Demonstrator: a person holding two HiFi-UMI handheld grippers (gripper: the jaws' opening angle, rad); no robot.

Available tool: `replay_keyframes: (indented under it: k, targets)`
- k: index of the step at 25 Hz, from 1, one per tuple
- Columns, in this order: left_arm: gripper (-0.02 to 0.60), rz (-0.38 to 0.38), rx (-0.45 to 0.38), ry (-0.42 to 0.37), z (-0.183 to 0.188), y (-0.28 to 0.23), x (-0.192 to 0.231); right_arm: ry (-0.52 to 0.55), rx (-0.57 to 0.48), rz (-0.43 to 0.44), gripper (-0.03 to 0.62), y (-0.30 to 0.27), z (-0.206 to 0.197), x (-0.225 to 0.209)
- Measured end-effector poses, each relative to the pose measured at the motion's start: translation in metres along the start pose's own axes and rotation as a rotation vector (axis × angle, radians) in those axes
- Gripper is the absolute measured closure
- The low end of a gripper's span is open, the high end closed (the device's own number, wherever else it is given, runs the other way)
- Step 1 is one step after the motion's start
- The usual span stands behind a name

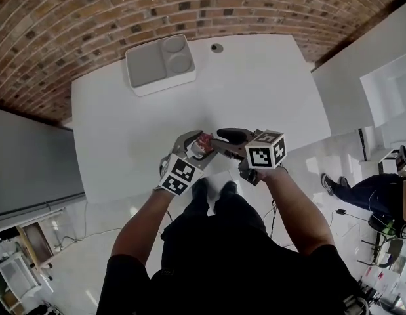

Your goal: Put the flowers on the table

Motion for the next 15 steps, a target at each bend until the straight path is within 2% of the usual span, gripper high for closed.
replay_keyframes:
  k: [3, 6, 11, 15]
  targets:
    - [0.304, 0.01, -0.005, -0.029, 0.001, 0.005, 0.001, -0.114, -0.01, 0.096, 0.418, -0.009, -0.006, -0.008]
    - [0.305, 0.01, 0.009, -0.062, -0.002, 0.006, 0.002, -0.111, 0.016, 0.119, 0.419, -0.015, -0.005, -0.008]
    - [0.305, -0.008, 0.041, -0.068, -0.01, 0.0, 0.003, -0.047, 0.036, 0.076, 0.442, -0.018, -0.002, -0.004]
    - [0.307, -0.018, 0.084, -0.095, -0.021, -0.016, 0.003, -0.078, 0.073, 0.038, 0.449, -0.026, -0.011, -0.01]
Point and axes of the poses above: the fingertips, and each gripper's own axes: y backward along the fingers, x to its left, z out of its top, the point moved 10 cm from there along y, backward along the fingers, and after that the axes turned 9 degrees about z, right-handed, at the moved point
